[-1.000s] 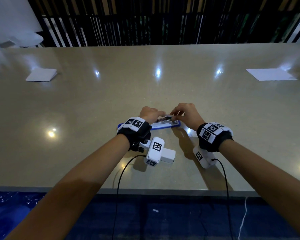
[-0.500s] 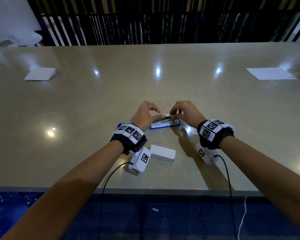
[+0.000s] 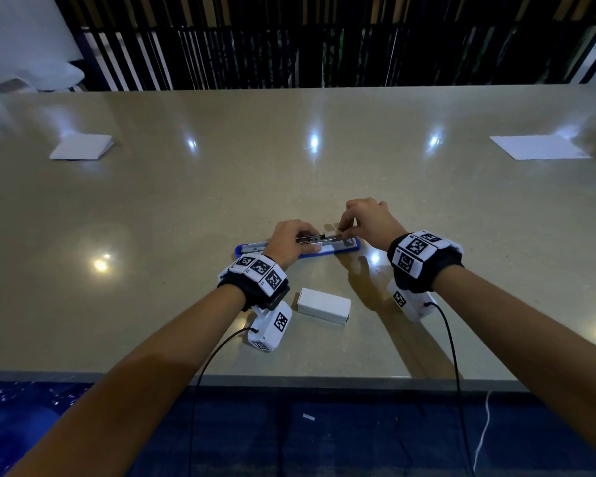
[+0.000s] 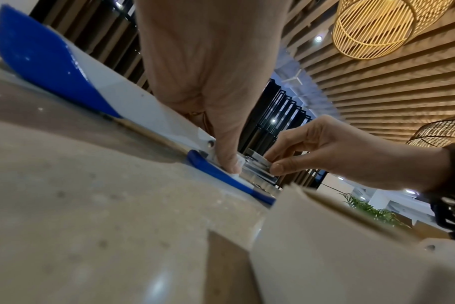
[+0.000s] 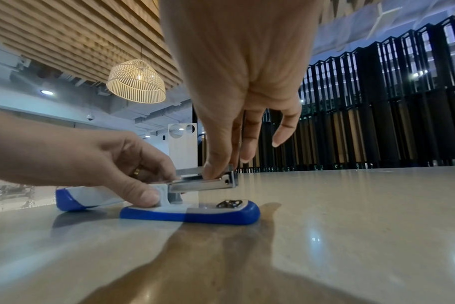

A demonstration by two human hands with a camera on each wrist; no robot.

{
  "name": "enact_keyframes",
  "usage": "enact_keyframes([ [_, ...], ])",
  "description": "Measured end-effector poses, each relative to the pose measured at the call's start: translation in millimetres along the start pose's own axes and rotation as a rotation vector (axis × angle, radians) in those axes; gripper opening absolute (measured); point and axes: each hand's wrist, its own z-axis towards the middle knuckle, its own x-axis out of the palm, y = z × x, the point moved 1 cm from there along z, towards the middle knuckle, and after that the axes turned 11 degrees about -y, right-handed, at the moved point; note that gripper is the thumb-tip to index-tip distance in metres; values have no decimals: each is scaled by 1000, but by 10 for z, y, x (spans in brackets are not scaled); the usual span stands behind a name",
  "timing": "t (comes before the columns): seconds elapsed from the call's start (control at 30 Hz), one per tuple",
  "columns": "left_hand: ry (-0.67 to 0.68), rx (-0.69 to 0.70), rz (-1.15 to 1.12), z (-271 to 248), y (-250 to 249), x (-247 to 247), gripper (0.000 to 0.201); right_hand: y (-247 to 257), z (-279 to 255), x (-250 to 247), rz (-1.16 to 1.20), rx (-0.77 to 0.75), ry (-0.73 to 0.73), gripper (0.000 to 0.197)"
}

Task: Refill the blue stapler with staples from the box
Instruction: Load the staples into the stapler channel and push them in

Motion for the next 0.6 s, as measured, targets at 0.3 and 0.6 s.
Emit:
enact_keyframes([
  [0.3,-6,-8,2,-2,19,7,26,66,56,-60,-67,-16,69,14],
  [0.6,-13,19,15,-28,-11,-1,25,81,47,-24,-103,-9,41,13],
])
